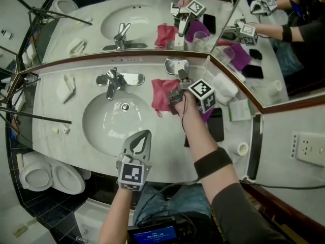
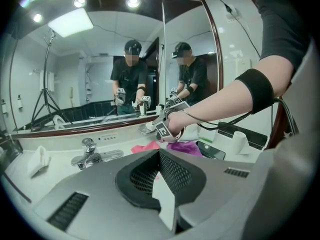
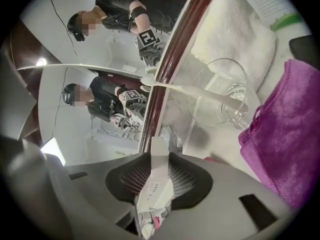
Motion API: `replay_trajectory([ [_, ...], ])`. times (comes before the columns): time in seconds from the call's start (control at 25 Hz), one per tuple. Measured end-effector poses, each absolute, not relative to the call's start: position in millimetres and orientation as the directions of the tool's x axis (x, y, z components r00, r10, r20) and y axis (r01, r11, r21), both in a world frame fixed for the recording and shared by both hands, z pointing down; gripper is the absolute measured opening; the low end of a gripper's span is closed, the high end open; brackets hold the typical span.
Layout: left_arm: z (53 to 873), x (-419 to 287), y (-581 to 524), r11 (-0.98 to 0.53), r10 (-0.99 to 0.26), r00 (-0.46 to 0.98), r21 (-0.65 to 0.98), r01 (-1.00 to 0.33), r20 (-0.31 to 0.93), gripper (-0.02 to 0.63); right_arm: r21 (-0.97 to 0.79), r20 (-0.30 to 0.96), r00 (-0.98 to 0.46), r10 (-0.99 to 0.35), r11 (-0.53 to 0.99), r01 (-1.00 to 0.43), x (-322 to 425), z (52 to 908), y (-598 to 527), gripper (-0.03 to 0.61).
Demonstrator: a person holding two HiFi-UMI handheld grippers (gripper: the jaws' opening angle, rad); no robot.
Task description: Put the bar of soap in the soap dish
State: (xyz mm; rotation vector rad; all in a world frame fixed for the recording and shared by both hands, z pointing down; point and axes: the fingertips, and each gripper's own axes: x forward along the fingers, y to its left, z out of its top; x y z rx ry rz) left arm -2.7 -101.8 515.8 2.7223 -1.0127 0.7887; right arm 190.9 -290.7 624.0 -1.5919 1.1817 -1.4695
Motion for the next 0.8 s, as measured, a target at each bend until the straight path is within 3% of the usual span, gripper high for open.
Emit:
replay_trajectory([
  [0.16,509,-1,-101,-0.767,-0.574,0.648,-0.053,-0.639,0.501,0.000,-0.902,0.366,-0.042,-0.930,-0.343,-0.262,196,610,-288,0.124],
  [0.4,493,-3,-101,-0.758,-0.595,0.643,-0.069,-0.649,0.482,0.000,-0.827,0.265,-0.048,-0.963,-0.202,-0.524,206,550,-288,0.124],
  [0.8,466,-10,-98,-0.736,-0.629,0.636,-0.081,-0.672,0.447,0.000,-0.556,0.198,-0.112,-0.974,-0.017,-0.831,210,471,-262,0.124],
])
